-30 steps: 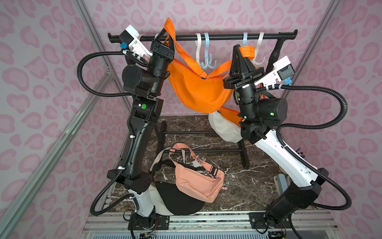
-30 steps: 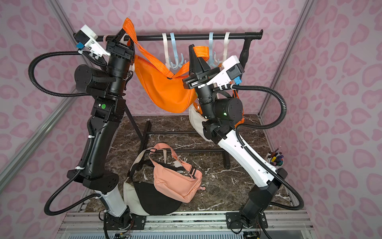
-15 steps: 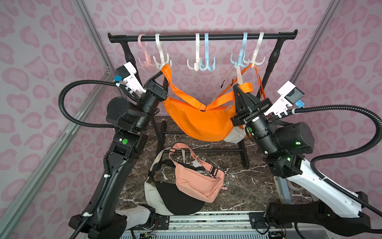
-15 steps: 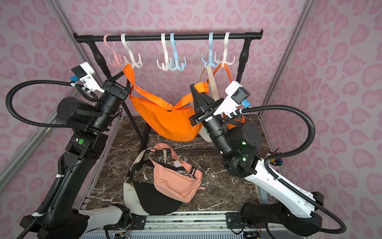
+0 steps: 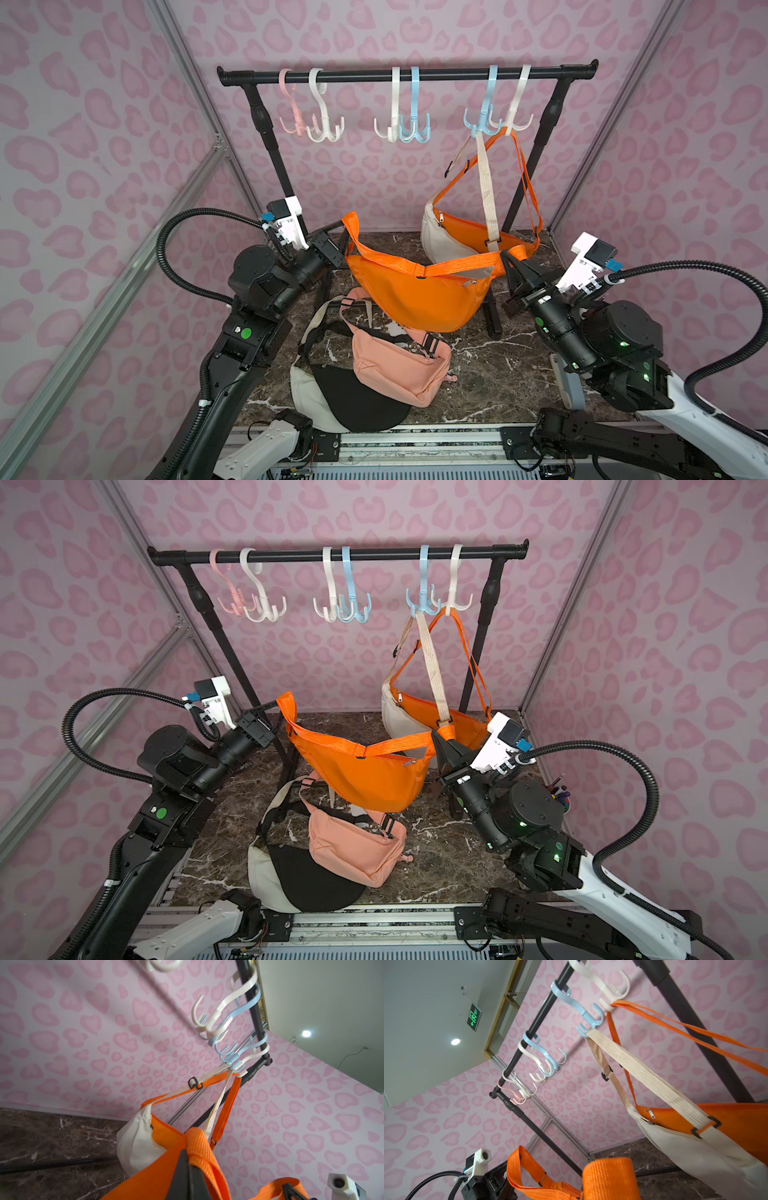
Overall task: Take the bag off the hook
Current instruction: Pick up the bag from the hook, then place the bag inside the bag.
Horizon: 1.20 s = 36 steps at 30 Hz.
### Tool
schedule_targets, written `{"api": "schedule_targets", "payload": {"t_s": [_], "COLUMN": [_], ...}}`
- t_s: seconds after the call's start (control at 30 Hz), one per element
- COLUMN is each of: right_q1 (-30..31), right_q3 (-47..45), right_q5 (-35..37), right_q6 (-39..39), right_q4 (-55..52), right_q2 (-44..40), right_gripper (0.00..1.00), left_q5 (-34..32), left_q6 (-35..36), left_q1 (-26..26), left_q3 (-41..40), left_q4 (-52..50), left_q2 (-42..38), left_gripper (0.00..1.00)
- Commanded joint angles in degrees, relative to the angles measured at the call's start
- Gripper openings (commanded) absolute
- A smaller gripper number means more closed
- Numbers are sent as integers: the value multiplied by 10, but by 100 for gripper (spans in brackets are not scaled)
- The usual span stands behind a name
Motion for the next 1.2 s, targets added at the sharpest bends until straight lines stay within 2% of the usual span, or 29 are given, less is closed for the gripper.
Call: {"api": "schedule_targets", "payload": {"t_s": [0.0,0.27,0.43,0.77,1.0,1.1,1.17], "right_q1": [2,2,2,2,2,2,2], "right_q3": [-8,1,-15,32,41,39,31], "right_q5": [50,98,102,2,-78,-52,2], "right_q6": [84,193,246,299,316,336,358], "right_q4": [-112,-285,-338,-438,-454,-472,-488], "right_q2": [-34,-85,-104,-90,-72,-70,-74], "right_gripper": [0,0,0,0,0,0,0], "left_q5": [34,55,66,67,157,152,126], "left_q6": [-2,-20,-30,23,37,27,23], "left_q1": [-3,-25,-34,-34,-34,-34,-34], "left_q3": [-32,-80,-99,-32,-8,-3,-23], "left_q4": [-46,-121,-137,-262,-263,-305,-328], "left_q2": [-18,-33,-33,-67,-87,-78,-71], "left_gripper": [3,3,3,3,3,3,3]}}
